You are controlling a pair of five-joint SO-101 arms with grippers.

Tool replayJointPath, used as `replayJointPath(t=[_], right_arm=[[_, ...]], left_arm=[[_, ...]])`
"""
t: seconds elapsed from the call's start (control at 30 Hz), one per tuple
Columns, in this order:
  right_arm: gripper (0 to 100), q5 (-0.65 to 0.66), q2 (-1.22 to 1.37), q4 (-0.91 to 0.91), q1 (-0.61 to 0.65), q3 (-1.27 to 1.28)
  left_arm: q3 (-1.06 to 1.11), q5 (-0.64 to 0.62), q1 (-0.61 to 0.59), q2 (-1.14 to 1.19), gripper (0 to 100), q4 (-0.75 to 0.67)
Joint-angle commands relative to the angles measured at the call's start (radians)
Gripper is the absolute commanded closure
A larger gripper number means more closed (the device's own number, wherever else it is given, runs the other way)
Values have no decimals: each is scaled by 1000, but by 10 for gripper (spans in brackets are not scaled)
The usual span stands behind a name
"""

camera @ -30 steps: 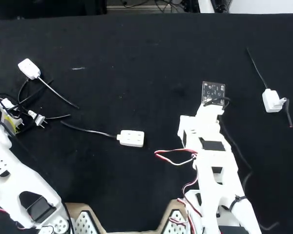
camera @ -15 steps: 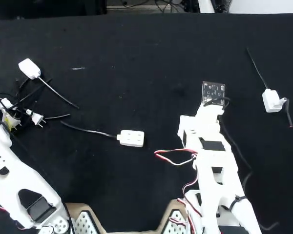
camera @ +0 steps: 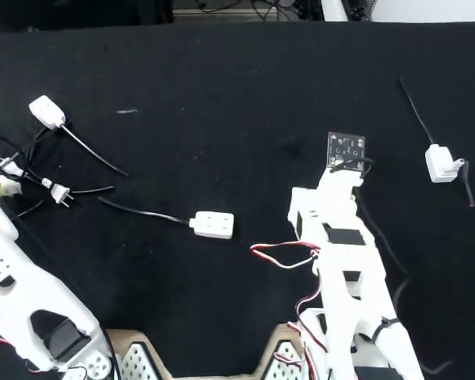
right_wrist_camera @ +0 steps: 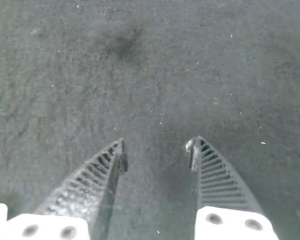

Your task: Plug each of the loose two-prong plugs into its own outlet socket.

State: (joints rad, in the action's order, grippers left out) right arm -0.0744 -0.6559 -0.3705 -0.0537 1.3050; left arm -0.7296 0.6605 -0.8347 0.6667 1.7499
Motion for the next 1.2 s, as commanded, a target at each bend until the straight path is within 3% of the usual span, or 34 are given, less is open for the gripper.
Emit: replayJointPath(t=[0.0,0.6,0.93,1.07,1.17], right_arm=[[800,2,-16,17,15,-50],[800,2,-15,18,15,-48],[800,2,-16,20,15,-45],[800,2,-18,18,11,-47],[800,2,-18,18,5,-48]], left_arm=[[-41,2,-16,-137,970,11],[154,-3,8,-512,970,11],[154,-190,36,-663,970,11],[194,-264,99,-687,970,11],[318,-273,216,-718,970,11]])
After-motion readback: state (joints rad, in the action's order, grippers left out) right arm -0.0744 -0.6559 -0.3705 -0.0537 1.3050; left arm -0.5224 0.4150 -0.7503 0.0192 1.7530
